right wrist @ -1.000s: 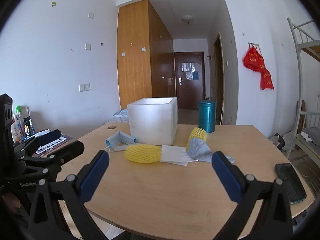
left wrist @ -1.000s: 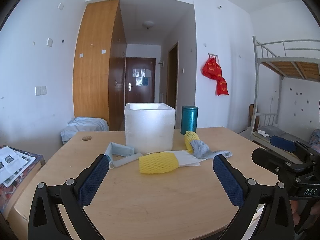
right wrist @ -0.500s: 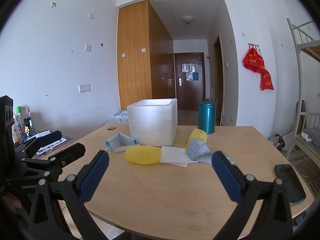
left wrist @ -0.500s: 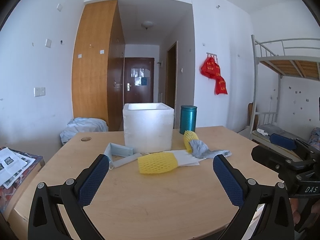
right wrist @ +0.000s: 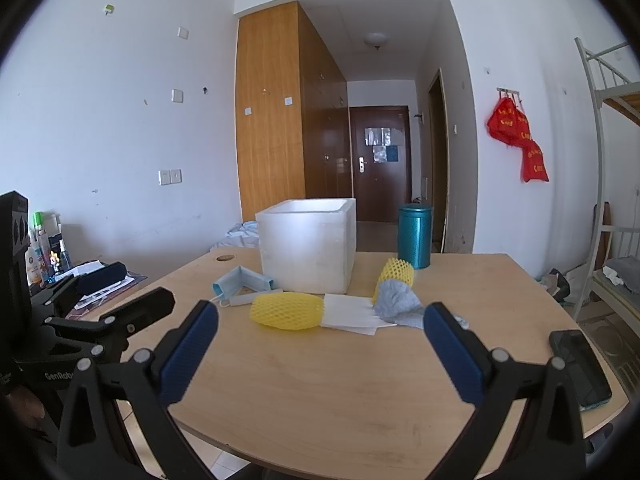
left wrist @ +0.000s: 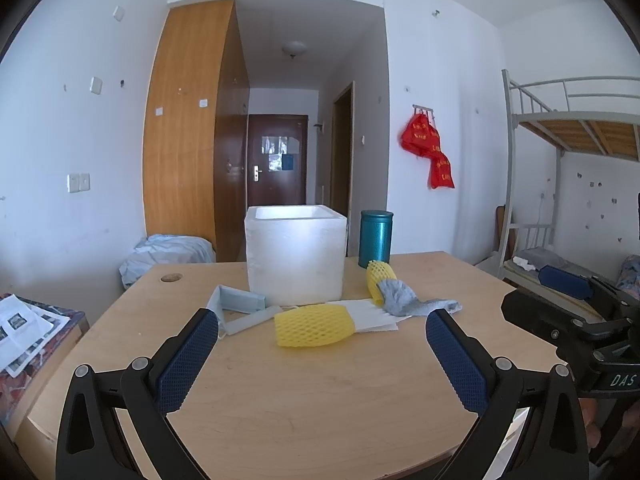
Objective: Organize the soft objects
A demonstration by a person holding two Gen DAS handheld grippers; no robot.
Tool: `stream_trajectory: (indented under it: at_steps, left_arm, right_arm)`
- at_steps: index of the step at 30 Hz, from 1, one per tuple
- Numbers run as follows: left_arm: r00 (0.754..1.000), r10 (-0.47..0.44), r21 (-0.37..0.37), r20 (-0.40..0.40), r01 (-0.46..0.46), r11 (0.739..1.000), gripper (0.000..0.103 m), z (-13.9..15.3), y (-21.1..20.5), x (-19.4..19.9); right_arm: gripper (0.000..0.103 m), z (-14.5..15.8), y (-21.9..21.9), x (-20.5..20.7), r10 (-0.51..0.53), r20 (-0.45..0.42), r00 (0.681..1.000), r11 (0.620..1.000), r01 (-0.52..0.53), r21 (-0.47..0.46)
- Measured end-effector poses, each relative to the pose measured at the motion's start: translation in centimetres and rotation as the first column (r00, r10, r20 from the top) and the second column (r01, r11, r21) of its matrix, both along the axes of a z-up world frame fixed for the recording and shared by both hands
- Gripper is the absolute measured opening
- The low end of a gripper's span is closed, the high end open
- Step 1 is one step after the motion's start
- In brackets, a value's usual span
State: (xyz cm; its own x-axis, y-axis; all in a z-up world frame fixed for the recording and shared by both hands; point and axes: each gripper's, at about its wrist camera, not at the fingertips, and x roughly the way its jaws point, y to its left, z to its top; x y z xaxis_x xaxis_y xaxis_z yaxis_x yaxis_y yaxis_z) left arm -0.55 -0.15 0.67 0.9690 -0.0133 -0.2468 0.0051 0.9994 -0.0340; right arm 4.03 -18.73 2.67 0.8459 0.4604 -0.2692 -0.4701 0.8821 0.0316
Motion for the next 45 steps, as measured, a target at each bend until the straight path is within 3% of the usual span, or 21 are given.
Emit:
stream_trajectory:
  at_steps: [31, 45]
  left_arm:
    - [1.0, -0.002, -0.004, 0.005, 0.002, 1.0, 0.103, -0.3, 0.3, 0.1]
    - [1.0, -0.009, -0.005, -0.023, 0.009, 1.0, 0.103, -0.3, 0.4, 3.4]
  right_arm:
    - [0.103, -0.5, -0.4, 0.2, -0.001, -0.007, 1.0, 1.0, 0.001, 0.0]
    - [0.103, -0.2, -0.2, 3.4, 0.01, -0.045, 0.999, 1.0, -0.011, -0.026]
